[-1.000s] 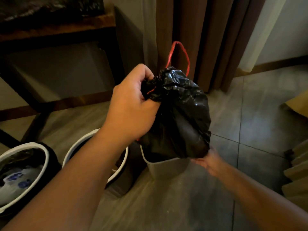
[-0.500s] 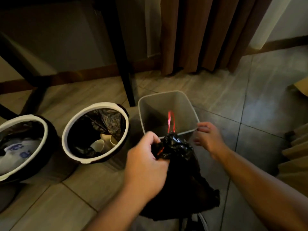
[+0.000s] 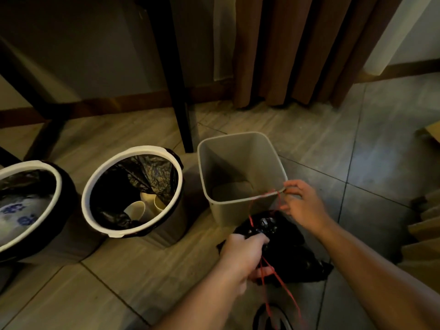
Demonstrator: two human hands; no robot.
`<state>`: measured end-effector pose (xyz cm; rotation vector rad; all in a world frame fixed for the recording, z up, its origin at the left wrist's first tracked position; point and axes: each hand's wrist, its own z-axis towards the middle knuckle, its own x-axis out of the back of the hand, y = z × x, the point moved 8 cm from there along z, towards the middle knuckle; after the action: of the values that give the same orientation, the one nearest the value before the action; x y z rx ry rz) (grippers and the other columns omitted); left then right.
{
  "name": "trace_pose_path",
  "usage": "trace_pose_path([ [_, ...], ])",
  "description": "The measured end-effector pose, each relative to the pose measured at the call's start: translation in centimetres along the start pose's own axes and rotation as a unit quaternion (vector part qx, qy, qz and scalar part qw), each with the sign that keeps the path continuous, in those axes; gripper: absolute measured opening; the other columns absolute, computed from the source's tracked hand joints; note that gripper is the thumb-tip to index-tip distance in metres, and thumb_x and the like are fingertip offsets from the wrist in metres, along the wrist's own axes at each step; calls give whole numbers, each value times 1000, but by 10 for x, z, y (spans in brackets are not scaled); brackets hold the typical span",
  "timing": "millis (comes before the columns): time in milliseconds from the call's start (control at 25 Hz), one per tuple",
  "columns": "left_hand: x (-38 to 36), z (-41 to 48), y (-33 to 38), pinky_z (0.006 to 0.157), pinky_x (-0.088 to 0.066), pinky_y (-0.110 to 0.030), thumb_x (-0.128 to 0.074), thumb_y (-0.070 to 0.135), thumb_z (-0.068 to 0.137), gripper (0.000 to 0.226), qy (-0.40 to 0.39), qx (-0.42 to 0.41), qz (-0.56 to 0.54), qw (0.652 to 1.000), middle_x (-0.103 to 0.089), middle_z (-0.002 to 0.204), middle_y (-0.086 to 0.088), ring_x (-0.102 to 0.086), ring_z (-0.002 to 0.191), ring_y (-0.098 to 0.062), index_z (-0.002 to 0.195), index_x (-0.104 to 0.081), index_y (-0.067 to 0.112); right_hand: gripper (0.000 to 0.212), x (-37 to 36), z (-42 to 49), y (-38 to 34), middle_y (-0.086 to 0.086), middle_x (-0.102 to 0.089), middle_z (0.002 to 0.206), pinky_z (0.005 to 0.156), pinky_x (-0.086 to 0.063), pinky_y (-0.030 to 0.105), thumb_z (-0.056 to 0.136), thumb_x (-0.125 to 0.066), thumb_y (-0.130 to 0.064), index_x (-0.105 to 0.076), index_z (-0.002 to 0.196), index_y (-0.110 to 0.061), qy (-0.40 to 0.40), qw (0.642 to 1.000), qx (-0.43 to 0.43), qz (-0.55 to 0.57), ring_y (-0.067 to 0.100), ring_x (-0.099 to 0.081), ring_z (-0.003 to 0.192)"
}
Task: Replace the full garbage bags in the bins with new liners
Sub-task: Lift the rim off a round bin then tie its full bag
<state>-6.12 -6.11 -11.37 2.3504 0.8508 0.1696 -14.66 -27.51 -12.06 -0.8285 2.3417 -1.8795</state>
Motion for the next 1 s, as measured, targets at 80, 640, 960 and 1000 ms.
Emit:
trace_pose_path([
  [80,-9,11,-7,62,-62,-35,-70,23,93,22,-14,38,-19,999,-76,104,-13,-74,91,-27,110,-71,9,33,0,2,2,3,-69,103,50,-53,26,99,-55,7,-61,97,-26,3,1000,13,-19,19,-70,59],
  [640,14,34,-54,96,-55,-50,-53,52,102,52,-63,182,-257,947,-70,125,-22,-66,115,-40,138,-62,16,32,-4,-5,3,-10,-64,121,60,-59,25,102,-62,-16,-55,122,-40,-8,988,37,-149,12,-74,77],
  [960,97,-38,-7,67,-52,-31,-58,34,101,23,-62,44,-201,977,-69,105,-8,-64,86,-21,111,-66,16,44,-22,-36,-91,6,-60,127,66,-58,32,93,-72,-18,-59,134,-28,-6,933,102,-344,13,-67,87],
  [1000,108,-44,5,64,-52,-30,-59,30,101,20,-46,12,-180,982,-71,101,-8,-66,82,-21,111,-67,16,38,-30,-38,-113,-2,-65,116,69,-56,27,93,-73,-19,-63,127,-32,-28,916,127,-379,8,-67,86],
])
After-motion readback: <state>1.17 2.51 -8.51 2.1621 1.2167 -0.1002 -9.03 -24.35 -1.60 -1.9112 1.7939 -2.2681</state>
